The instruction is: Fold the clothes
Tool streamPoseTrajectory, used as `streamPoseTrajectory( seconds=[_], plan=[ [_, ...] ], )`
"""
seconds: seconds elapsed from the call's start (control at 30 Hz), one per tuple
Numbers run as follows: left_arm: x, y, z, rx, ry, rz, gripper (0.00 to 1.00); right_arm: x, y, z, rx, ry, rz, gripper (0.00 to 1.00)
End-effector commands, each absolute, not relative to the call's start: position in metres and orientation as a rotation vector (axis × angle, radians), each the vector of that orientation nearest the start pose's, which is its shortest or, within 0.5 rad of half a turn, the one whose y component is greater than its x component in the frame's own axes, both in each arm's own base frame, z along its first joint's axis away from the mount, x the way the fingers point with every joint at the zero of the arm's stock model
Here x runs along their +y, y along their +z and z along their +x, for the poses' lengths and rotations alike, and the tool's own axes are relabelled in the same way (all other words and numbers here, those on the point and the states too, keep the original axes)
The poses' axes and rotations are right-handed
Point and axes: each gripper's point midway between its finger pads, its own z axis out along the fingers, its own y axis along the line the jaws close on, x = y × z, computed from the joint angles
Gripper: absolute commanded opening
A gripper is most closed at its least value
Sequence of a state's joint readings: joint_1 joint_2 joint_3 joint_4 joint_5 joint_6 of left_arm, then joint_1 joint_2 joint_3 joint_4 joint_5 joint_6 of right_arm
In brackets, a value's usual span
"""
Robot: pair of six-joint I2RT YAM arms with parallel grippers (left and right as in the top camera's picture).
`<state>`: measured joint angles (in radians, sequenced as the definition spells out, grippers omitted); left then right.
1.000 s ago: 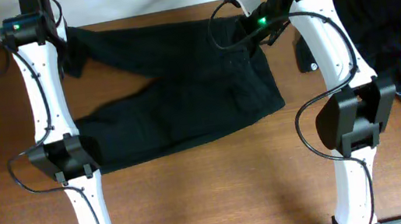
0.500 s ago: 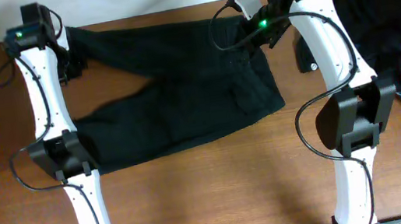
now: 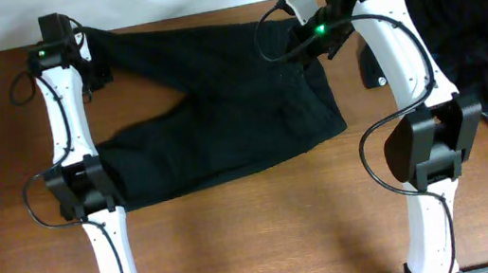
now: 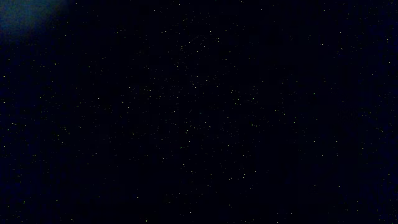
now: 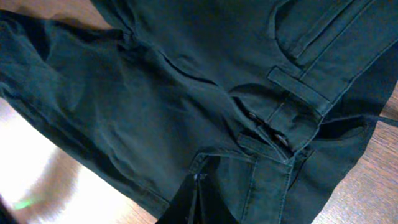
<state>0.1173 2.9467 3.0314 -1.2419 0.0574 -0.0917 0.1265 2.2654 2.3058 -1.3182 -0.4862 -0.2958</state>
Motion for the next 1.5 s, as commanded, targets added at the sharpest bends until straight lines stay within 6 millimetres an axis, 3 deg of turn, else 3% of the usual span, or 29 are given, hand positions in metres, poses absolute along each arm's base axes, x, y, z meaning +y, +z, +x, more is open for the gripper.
streamPoseTrajectory(
  seconds=[0.0, 0.07, 0.3, 0.37, 0.43, 0.53, 0.7, 0.83, 1.03, 1.17, 1.2, 1.23, 1.27, 1.3, 1.33, 1.47],
  plan=[
    [0.088, -0.004, 0.618, 2.703, 0.117, -0.317, 0.01, 0.144, 0.185, 0.479, 2.631, 0.633, -0.685, 0.04],
    [0.101, -0.006, 0.62, 2.681, 0.201, -0.339, 0.01, 0.144, 0.185, 0.479, 2.631, 0.633, -0.685, 0.04],
    [0.17, 0.018, 0.631, 2.496, 0.484, -0.514, 0.0, 0.144, 0.185, 0.479, 2.631, 0.633, -0.685, 0.04],
    [0.177, 0.02, 0.631, 2.483, 0.484, -0.529, 0.0, 0.144, 0.185, 0.479, 2.63, 0.632, -0.685, 0.04],
    [0.178, 0.024, 0.631, 2.476, 0.484, -0.532, 0.0, 0.144, 0.185, 0.48, 2.626, 0.63, -0.686, 0.04],
    [0.181, 0.046, 0.636, 2.422, 0.488, -0.54, 0.0, 0.144, 0.186, 0.482, 2.618, 0.628, -0.686, 0.04],
    [0.187, 0.106, 0.645, 2.282, 0.47, -0.563, 0.0, 0.144, 0.186, 0.482, 2.618, 0.628, -0.686, 0.04],
    [0.169, 0.144, 0.662, 2.207, 0.296, -0.498, 0.0, 0.145, 0.186, 0.482, 2.615, 0.627, -0.687, 0.04],
    [0.149, 0.17, 0.69, 2.084, 0.158, -0.416, 0.0, 0.145, 0.185, 0.48, 2.623, 0.631, -0.686, 0.04],
    [0.137, 0.167, 0.691, 2.103, 0.127, -0.392, 0.0, 0.144, 0.185, 0.48, 2.626, 0.632, -0.685, 0.04],
    [0.133, 0.164, 0.69, 2.121, 0.11, -0.384, 0.08, 0.144, 0.185, 0.479, 2.628, 0.632, -0.685, 0.04],
    [0.13, 0.161, 0.688, 2.137, 0.092, -0.376, 0.24, 0.144, 0.185, 0.479, 2.63, 0.633, -0.684, 0.09],
    [0.127, 0.158, 0.687, 2.153, 0.072, -0.369, 0.35, 0.144, 0.185, 0.479, 2.631, 0.633, -0.684, 0.17],
    [0.122, 0.155, 0.686, 2.167, 0.037, -0.379, 0.53, 0.144, 0.185, 0.479, 2.63, 0.633, -0.684, 0.34],
    [0.12, 0.154, 0.685, 2.17, 0.019, -0.406, 0.58, 0.144, 0.185, 0.479, 2.63, 0.633, -0.684, 0.38],
    [0.115, 0.153, 0.684, 2.166, -0.045, -0.464, 0.58, 0.144, 0.185, 0.479, 2.636, 0.637, -0.67, 0.47]
  ],
)
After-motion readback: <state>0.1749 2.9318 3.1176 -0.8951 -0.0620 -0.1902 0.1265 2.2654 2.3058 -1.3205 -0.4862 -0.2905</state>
